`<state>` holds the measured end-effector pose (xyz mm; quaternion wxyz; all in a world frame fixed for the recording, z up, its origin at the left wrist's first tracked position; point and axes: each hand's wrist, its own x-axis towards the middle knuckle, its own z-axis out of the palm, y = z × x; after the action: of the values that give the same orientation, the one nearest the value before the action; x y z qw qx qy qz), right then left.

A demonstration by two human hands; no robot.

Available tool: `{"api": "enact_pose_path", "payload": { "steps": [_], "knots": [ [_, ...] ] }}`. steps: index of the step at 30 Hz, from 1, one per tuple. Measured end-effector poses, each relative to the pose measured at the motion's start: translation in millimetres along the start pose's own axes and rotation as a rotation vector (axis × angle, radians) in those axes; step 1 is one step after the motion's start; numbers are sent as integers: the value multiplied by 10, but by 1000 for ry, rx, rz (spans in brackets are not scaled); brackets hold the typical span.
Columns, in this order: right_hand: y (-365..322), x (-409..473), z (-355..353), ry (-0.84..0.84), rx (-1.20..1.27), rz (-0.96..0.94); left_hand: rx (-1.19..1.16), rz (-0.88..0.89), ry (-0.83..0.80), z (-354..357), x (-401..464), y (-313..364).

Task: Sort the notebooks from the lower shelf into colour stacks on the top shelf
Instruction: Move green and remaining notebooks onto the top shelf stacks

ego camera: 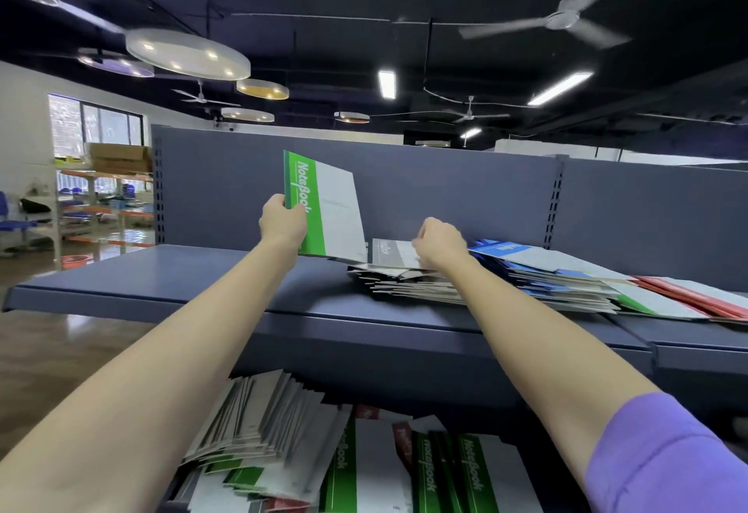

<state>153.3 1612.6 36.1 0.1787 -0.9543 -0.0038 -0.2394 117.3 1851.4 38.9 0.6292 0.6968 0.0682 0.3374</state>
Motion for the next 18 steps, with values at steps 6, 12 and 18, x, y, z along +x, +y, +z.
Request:
{"api": "enact_pose_path", "payload": {
  "steps": [6,12,18],
  "knots": [
    [-236,-41,42,-213,573,-5,-36,-51,-171,284,-67,155],
    [-83,-45,-138,-78,860,126,246,-16,-359,472,-153,256],
    [417,26,-569,171,857,206,663,326,-506,794,-330,343]
  ]
}}
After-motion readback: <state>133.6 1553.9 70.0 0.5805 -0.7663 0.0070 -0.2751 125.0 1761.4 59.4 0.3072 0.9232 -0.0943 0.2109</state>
